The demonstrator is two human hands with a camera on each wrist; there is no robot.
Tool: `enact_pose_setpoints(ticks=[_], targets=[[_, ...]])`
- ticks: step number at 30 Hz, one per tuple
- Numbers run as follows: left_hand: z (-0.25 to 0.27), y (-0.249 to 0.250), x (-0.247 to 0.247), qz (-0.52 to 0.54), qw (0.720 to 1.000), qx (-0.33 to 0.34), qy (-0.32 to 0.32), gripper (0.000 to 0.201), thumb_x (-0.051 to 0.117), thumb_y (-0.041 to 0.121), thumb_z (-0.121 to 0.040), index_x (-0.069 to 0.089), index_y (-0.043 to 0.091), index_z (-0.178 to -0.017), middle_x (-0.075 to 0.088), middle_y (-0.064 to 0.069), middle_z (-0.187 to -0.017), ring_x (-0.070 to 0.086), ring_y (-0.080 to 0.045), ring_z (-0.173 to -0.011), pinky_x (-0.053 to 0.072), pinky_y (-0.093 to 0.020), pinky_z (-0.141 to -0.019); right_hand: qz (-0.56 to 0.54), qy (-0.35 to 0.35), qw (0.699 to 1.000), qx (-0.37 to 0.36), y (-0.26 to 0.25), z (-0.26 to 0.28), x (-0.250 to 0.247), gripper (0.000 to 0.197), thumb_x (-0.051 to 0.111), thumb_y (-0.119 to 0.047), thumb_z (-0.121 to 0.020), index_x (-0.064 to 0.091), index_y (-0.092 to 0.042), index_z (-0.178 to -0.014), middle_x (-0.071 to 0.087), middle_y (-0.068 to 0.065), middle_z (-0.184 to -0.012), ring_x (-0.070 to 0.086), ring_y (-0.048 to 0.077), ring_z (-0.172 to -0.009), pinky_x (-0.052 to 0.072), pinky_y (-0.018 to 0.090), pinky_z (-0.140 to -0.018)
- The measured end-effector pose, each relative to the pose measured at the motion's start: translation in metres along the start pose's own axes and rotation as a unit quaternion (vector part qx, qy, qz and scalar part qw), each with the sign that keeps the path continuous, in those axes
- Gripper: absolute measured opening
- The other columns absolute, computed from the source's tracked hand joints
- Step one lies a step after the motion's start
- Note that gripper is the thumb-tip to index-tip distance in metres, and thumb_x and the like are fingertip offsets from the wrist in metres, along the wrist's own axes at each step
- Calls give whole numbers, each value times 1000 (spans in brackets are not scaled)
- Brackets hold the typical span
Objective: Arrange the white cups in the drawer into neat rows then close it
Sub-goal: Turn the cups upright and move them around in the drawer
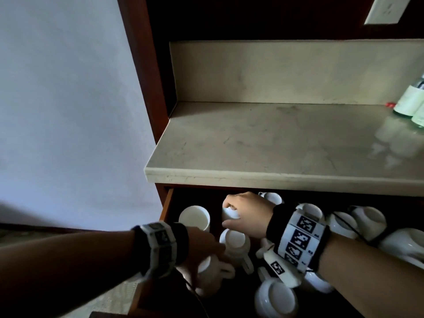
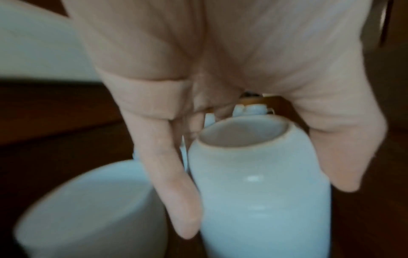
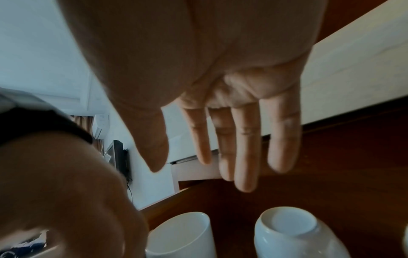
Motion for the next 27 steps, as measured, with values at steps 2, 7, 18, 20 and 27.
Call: enact_pose_setpoints(ticks=[2, 7, 18, 20, 27], targets=[[19, -13, -24, 38, 997, 16, 58, 85, 84, 41, -62, 38, 31, -133, 55, 2, -129, 56, -19, -116, 46, -29, -95, -61, 5, 998, -17, 4, 5, -4, 34, 64, -49, -82, 57, -29, -108, 62, -11, -99, 63, 12, -94, 51, 29, -80], [71, -52, -74, 218, 954, 9, 208, 75, 70, 59, -44, 39, 36, -109, 62, 8, -103, 62, -11, -91, 56, -32, -75, -426, -167, 881, -125, -19, 24, -4, 66, 78, -14, -74, 47, -30, -130, 62, 0, -121, 60, 14, -114, 50, 35, -98], [86, -87, -69, 283, 938, -56, 194, 48, 81, 26, -73, 51, 18, -109, 60, 11, -101, 57, 10, -77, 50, -11, -72, -279, 40, 955, -94, -52, 20, -30, 78, 86, -42, -55, 43, -29, -119, 58, -9, -108, 60, 10, -96, 53, 33, -82], [91, -104, -66, 169, 962, -133, 168, 47, 74, 30, -79, 52, 21, -119, 62, 6, -116, 56, -2, -84, 47, -18, -79, -81, 4, 992, -101, -68, 20, -10, 83, 80, -53, -58, 37, -30, -125, 51, -12, -116, 54, 10, -102, 45, 26, -81], [86, -102, -55, 91, 972, -176, 130, 42, 60, 28, -87, 49, 21, -127, 58, 3, -125, 54, -13, -93, 47, -25, -89, 105, -141, 980, -92, -97, 4, 65, 79, 72, -54, -67, 30, -21, -125, 47, 3, -119, 58, 30, -99, 48, 36, -73]])
Point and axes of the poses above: each hand's wrist, its own z-axis away from the middle knuckle, its own x-axis out of the palm, y = z × x, the point moved 9 cm from there along -z, towards the middle knuckle
